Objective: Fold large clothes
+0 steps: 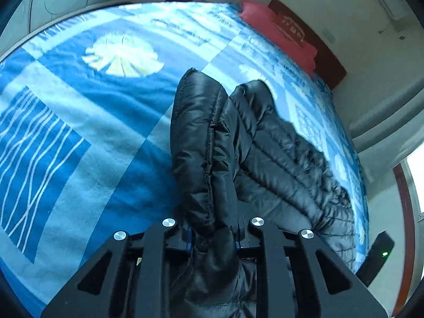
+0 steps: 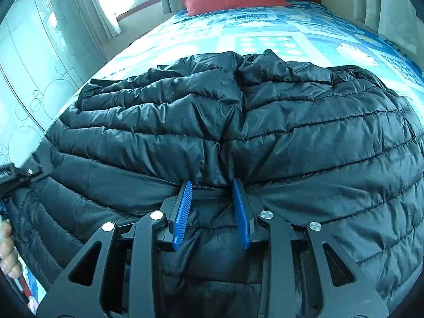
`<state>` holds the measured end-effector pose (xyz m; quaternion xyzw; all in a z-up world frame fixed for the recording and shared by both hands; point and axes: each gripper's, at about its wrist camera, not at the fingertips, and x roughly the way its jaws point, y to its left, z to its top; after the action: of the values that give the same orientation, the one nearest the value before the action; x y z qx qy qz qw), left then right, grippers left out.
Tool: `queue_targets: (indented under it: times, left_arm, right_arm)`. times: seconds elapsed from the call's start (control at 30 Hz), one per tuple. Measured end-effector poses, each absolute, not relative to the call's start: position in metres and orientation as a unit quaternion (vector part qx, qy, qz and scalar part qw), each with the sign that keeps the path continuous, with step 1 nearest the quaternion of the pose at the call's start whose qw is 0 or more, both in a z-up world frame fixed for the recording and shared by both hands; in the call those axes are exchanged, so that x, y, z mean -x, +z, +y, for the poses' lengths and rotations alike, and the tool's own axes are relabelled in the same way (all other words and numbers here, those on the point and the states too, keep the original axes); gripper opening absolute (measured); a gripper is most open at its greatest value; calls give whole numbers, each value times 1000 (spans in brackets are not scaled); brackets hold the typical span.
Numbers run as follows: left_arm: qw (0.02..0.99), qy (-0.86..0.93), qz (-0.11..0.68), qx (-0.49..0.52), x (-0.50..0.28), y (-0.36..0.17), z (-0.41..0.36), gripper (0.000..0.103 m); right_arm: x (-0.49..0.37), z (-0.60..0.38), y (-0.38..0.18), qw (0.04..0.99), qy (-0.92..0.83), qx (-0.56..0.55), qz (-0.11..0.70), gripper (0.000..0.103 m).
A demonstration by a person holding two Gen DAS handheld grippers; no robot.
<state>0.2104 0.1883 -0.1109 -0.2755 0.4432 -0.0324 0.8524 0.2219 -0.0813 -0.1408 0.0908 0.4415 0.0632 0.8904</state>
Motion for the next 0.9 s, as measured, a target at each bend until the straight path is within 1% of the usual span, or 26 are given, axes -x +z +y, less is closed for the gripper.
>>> queue_targets:
  times: [0.2,0.27,0.47,0.57,0.77,0.9]
  left_arm:
    - [872,-41,413,258,-202,-70,165,20]
    - [879,-50,404,250,-199,-53,149,20]
    - [896,-87,382,208,-198,-9,83,20]
    - [903,-113,375,178,-199,6,33,20]
    - [903,-153,379,132,-200,10,-47,20]
    - [894,-186,394,107,-203,-5,-107,20]
  right_arm:
    - [-197,-106,-115,898,65,-119,418,33]
    - [-186,-119,-105,904,58,-118,407,45]
    - [-149,-181,-85,913,24,-126,388,45]
    - [-131,-211,-81,915,-2,-131,380,46]
    - [-104,-277,-79,913,-54,-154,374,48]
    - [-87,-309,-88,907,-79,-168,378,48]
